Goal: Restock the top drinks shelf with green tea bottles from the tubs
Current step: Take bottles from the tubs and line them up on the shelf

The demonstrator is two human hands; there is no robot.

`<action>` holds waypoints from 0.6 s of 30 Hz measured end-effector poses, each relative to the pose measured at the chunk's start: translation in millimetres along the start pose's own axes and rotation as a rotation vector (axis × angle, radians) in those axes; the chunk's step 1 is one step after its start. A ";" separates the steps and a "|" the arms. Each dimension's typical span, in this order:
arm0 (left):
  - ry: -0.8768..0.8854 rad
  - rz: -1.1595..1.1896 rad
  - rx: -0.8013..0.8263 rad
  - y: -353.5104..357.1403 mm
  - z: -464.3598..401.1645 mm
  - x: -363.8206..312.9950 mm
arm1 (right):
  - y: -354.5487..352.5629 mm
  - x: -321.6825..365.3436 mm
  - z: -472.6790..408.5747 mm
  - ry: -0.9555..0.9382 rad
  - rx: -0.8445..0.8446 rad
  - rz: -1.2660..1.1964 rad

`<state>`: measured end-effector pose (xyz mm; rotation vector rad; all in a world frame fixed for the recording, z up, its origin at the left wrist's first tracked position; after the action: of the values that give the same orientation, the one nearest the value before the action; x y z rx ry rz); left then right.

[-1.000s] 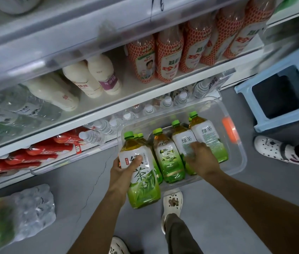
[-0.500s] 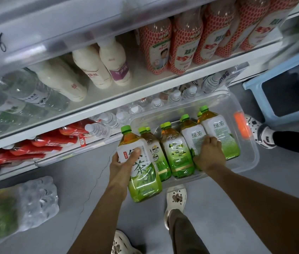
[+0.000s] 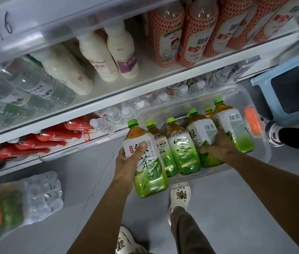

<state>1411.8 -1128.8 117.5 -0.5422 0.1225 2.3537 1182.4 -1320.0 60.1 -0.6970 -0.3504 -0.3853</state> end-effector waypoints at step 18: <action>0.038 -0.012 0.063 -13.2 40.4 -1.5 | -17.5 36.9 66.3 0.008 0.457 -0.666</action>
<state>1407.5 -1110.4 155.6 -0.5555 0.2100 2.3197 1194.6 -1295.7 133.1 -0.1118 -0.6392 -0.9035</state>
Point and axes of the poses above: each hand's wrist, its own z-axis away from the middle knuckle, its own y-axis out of the palm, x = y × z, the point moved 3 cm from there along -z, towards the middle knuckle, and after that the axes turned 7 degrees about -y, right-handed, at the moved point
